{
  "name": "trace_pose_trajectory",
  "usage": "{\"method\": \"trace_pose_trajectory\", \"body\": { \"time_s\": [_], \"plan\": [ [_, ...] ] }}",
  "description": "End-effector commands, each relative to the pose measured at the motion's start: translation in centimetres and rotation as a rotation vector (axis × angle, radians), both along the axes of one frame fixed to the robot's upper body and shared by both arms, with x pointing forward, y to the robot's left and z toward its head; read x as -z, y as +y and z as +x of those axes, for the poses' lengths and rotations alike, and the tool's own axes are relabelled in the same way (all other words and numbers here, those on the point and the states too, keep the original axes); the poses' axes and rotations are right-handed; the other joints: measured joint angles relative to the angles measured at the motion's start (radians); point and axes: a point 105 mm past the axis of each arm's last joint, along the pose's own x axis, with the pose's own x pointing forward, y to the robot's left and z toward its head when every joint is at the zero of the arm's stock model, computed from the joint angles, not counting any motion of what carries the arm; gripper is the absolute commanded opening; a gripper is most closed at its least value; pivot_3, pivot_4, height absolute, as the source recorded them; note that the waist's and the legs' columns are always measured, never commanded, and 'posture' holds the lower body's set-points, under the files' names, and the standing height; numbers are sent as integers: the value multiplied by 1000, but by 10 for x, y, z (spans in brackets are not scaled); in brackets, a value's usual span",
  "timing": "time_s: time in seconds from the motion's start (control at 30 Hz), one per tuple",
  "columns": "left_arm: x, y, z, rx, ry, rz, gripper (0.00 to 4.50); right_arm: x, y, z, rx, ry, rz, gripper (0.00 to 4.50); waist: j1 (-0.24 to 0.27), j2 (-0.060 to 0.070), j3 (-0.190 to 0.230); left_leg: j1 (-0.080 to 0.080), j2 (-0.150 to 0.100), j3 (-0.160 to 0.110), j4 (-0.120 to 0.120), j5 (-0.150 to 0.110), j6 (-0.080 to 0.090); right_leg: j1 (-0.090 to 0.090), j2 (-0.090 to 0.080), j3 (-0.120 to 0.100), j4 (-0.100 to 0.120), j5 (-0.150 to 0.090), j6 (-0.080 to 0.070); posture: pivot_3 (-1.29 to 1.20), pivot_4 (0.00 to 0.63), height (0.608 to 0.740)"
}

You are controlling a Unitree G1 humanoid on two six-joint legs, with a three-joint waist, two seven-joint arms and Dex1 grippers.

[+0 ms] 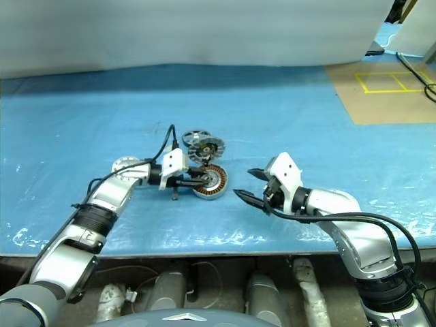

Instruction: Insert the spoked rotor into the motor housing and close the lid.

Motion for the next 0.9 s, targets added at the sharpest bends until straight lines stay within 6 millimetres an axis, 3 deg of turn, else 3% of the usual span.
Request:
{"method": "trace_pose_trajectory", "body": {
  "time_s": [0.03, 0.63, 0.87, 0.9],
  "plan": [
    [-7, -5, 1, 21, -42, -1, 672, -7, 2, -3, -13, -38, 2, 3418, 0, 0, 0, 0, 0, 0, 0, 0, 0, 0, 0, 0, 0, 0, 0, 0, 150, 740],
    [1, -4, 0, 32, -22, 40, 672, -5, 1, -2, 7, -43, -10, 3418, 0, 0, 0, 0, 0, 0, 0, 0, 0, 0, 0, 0, 0, 0, 0, 0, 150, 740],
    [-1, -1, 10, -38, -56, 50, 3043, -5, 1, -1, 8, -43, -12, 3418, 0, 0, 0, 1, 0, 0, 0, 0, 0, 1, 0, 0, 0, 0, 0, 0, 150, 740],
    [-2, -1, 9, -28, -61, 49, 3043, -5, 1, -1, 8, -42, -12, 3418, 0, 0, 0, 1, 0, 0, 0, 0, 0, 1, 0, 0, 0, 0, 0, 0, 150, 740]
  ]
}}
